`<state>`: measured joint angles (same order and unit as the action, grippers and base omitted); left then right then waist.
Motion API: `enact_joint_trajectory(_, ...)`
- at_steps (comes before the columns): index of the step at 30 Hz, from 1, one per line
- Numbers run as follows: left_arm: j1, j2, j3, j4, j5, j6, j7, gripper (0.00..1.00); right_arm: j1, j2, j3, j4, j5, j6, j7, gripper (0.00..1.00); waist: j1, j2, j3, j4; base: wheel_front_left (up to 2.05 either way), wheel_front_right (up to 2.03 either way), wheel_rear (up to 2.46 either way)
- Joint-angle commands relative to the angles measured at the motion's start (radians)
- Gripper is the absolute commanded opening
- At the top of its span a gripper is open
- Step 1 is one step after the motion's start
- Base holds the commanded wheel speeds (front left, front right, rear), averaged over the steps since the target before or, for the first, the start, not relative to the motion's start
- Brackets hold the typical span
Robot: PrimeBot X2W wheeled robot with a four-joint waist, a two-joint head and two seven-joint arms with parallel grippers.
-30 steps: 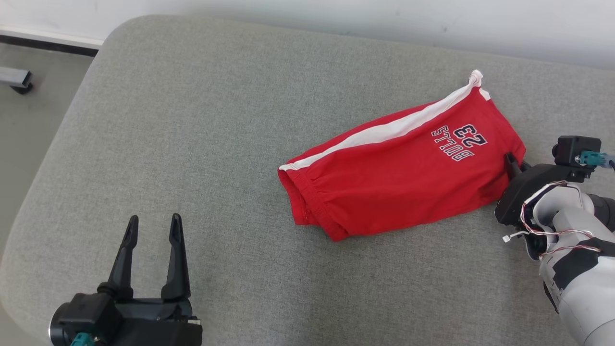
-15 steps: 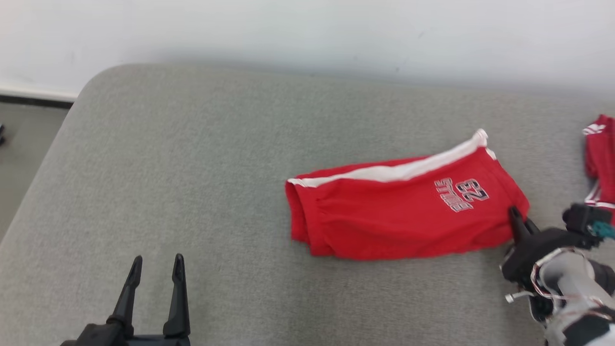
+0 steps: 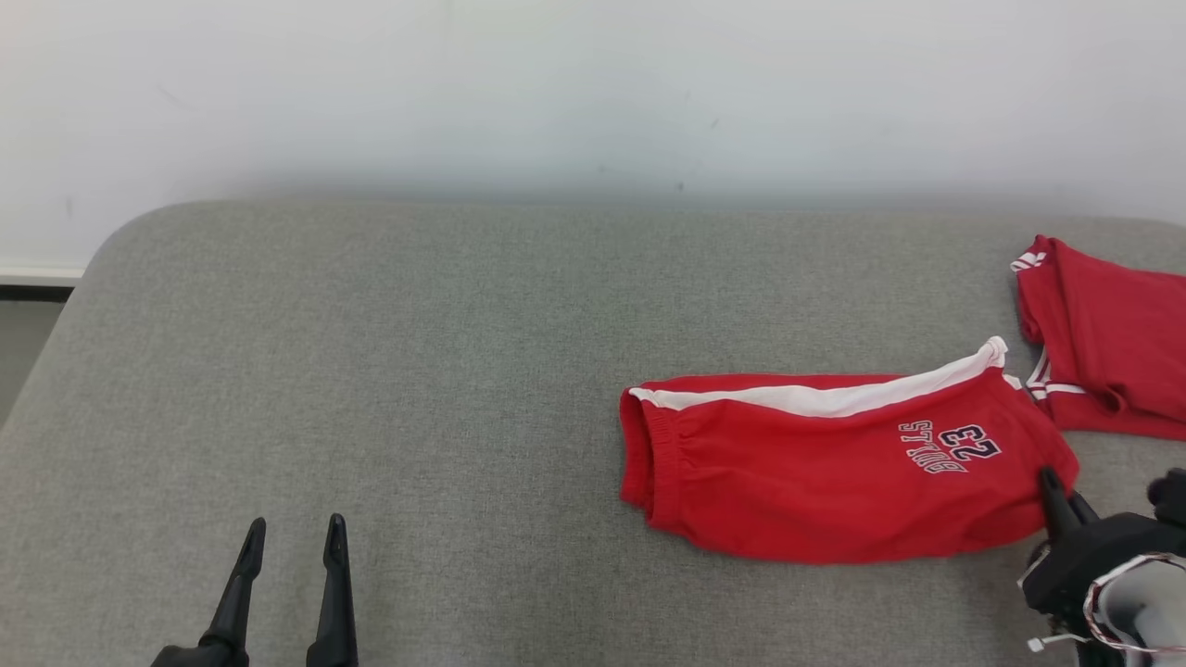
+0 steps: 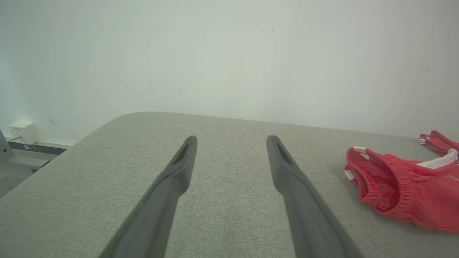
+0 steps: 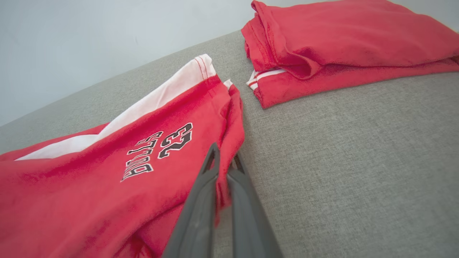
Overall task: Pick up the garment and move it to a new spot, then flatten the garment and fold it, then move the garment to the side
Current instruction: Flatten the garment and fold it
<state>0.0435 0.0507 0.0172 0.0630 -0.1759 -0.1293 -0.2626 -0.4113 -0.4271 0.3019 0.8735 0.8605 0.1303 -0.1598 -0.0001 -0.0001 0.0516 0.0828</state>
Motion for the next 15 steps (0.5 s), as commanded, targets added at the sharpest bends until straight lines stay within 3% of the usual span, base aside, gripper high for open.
enact_joint_trajectory(1,0.019,0.0,0.004,0.002,0.005,0.0,-0.003,1.0,-0.008,0.009,0.005,-0.011,-0.01,0.0,-0.008,0.0,0.0001,0.0001,-0.009,-0.009,0.0,0.0,0.0)
enact_joint_trajectory(15,0.031,0.0,-0.014,-0.001,0.01,-0.001,-0.003,1.0,0.024,0.117,0.098,-0.239,-0.136,0.0,-0.022,0.0,0.0001,0.0001,-0.056,0.012,0.0,0.0,0.0)
